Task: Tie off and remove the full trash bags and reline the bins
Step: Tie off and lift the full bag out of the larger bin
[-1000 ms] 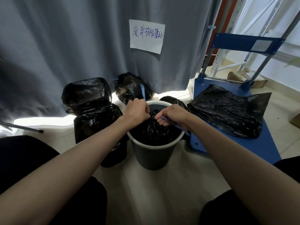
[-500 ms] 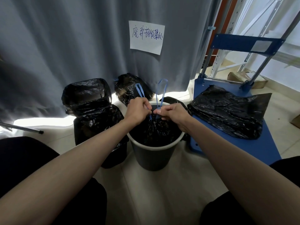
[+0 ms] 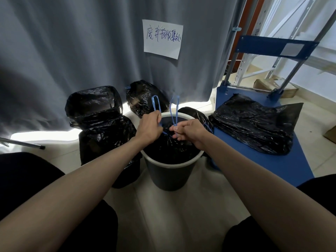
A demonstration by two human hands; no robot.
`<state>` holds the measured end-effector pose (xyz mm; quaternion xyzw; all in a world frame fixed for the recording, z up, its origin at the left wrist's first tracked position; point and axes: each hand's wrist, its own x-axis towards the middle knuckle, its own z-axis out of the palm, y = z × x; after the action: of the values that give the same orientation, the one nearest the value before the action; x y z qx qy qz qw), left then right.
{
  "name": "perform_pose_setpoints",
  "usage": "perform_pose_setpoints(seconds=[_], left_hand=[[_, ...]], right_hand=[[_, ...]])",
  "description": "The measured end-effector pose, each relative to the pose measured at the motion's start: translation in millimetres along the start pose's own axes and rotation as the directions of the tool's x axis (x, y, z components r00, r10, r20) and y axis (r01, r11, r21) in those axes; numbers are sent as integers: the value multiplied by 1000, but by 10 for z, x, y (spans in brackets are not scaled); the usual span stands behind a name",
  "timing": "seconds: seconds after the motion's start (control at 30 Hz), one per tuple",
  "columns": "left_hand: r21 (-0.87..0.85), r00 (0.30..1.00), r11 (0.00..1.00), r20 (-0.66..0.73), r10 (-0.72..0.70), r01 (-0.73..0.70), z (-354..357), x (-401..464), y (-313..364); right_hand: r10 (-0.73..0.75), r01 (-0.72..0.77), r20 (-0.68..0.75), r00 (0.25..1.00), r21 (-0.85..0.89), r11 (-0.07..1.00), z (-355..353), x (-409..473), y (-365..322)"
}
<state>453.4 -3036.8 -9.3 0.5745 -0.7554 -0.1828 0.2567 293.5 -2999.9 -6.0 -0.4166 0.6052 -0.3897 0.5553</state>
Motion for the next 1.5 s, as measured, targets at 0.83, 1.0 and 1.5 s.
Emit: perform_pose_setpoints(seconds=[0.83,1.0,1.5], left_hand=[[-208,978,974,162,130,-95,-230,114,140],[-166,965,983,234,118,-80,-274,109,139],[-167,946,986,315,78,-26,-326,145,82]], right_hand=[[-134,133,-72,988,-25,991,85,36,-59],[-131,130,-97,987,-15,991,74,54,-51],[-115,128,-167,979,64,990,38,91,-18]])
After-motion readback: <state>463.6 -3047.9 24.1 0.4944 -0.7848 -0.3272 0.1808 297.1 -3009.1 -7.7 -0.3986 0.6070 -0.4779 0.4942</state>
